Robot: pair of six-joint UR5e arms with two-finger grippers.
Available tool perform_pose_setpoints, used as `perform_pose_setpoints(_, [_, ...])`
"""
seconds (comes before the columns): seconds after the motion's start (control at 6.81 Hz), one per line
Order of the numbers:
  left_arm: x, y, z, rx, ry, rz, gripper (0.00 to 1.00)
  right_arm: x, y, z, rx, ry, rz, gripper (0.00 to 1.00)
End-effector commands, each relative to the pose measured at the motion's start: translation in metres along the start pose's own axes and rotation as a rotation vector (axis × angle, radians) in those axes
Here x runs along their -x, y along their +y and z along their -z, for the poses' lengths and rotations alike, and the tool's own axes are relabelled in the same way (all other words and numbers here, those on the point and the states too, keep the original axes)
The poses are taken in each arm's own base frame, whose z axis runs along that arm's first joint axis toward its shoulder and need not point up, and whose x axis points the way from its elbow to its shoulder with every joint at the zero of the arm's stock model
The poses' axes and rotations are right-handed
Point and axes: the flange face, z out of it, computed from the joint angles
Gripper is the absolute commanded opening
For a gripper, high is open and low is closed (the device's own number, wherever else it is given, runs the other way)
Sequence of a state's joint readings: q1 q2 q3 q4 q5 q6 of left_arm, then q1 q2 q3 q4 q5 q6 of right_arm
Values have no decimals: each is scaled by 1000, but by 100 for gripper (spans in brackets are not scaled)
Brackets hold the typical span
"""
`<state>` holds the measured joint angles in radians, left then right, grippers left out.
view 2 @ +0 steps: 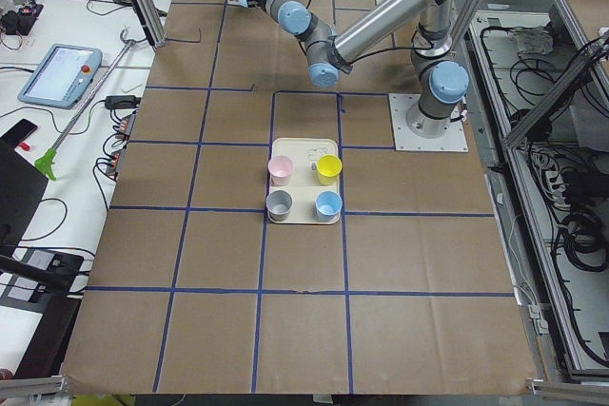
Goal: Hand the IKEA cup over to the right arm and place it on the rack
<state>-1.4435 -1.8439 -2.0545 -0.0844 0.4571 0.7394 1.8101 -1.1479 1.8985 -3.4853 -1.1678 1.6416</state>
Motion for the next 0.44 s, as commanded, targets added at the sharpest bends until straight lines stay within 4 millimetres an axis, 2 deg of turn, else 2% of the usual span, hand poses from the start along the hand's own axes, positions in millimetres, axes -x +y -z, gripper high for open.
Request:
perform_pose_setpoints(0.0, [0,0,0,1,-1,-1,4,3,5,-6,9,-5,6,99])
perform_pose_setpoints(0.29, [0,-1,0,0,-2,1,4,3,5,-8,9,-5,6,99])
